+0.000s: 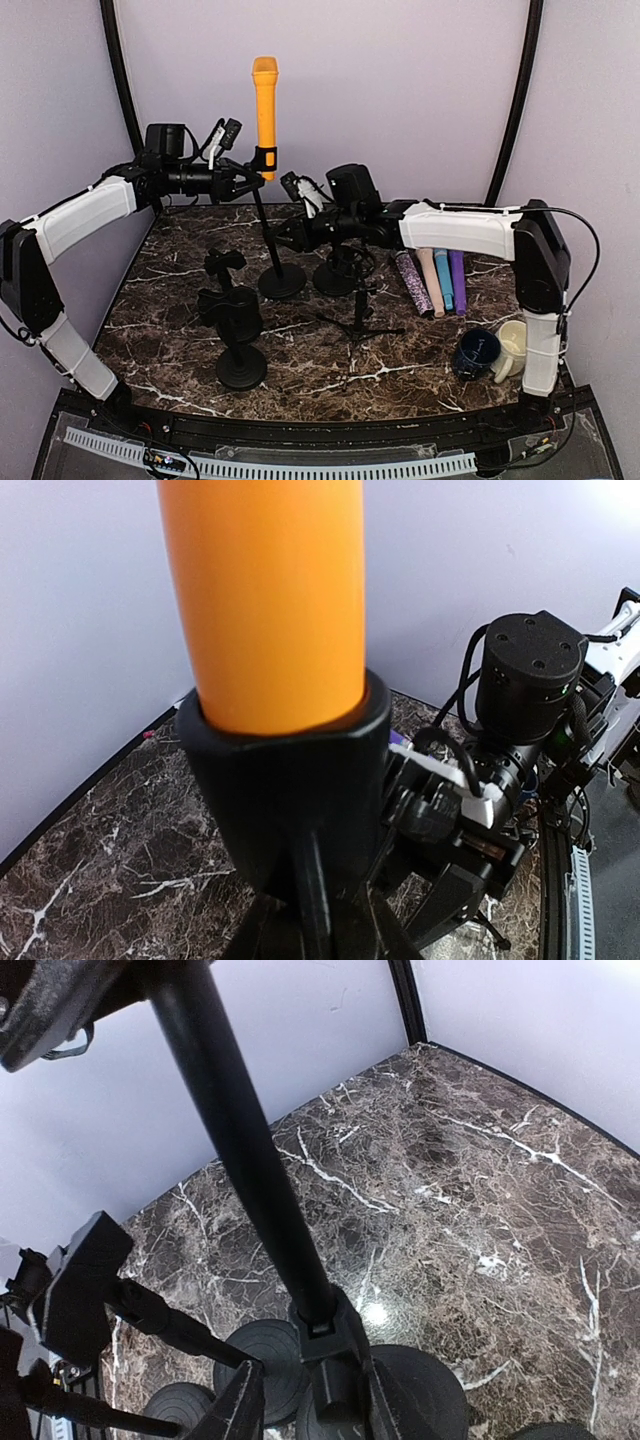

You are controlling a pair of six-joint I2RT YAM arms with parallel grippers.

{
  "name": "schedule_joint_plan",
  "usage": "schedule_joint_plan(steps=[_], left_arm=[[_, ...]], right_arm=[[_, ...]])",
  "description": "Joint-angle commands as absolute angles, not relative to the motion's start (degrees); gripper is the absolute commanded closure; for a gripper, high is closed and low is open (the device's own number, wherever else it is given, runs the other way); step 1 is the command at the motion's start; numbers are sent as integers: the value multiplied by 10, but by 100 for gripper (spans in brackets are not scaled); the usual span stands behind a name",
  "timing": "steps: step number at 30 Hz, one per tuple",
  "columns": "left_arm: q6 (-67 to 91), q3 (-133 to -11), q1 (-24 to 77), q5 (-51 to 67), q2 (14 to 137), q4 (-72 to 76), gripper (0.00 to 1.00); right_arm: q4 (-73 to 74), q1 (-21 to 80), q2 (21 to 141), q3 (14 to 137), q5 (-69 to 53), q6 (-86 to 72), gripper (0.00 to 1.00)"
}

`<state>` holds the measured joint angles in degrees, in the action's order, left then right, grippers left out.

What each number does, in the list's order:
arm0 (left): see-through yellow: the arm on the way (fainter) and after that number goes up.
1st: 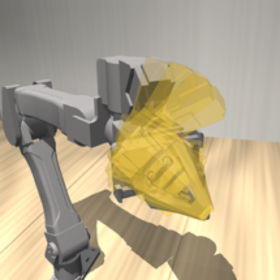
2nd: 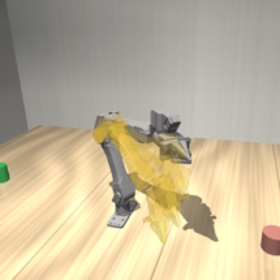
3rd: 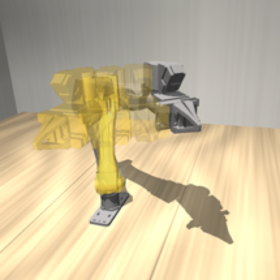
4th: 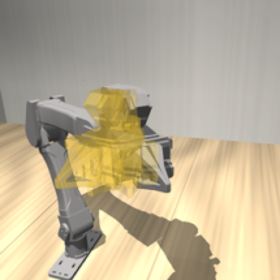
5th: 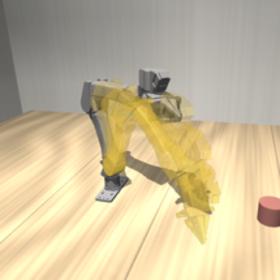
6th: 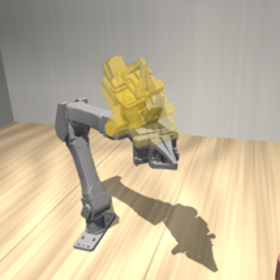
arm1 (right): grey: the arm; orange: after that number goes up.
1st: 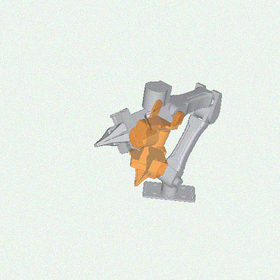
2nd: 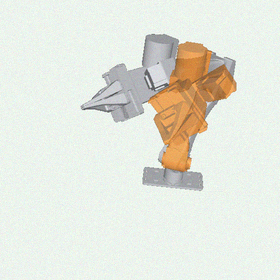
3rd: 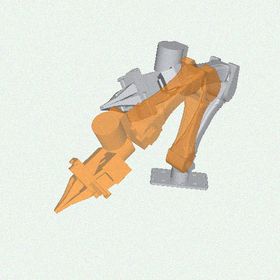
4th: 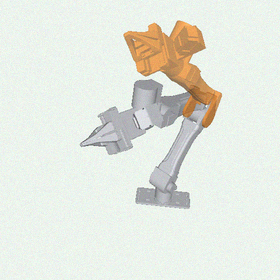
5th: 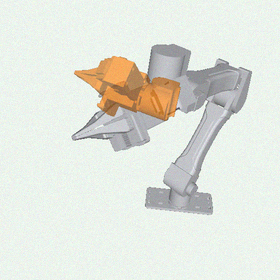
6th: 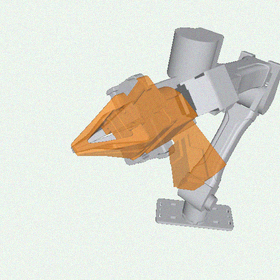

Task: Remove the microphone from the stand
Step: Unscrew the knob on the stand of the microphone stand.

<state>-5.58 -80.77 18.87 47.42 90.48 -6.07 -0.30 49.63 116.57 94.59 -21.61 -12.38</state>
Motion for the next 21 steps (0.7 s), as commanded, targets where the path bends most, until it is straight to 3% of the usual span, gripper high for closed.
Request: schedule_joint_plan(steps=[1, 9, 21], left_arm=[[-85, -851, 186, 536, 890, -71, 100], [-96, -835, 187, 563, 863, -92, 100], [-94, -854, 218, 556, 871, -110, 100]], right_arm=[[-15, 501, 1103, 920, -196, -117, 63], [-11, 503, 1044, 873, -183, -118, 50], [25, 537, 1050, 867, -126, -96, 51]])
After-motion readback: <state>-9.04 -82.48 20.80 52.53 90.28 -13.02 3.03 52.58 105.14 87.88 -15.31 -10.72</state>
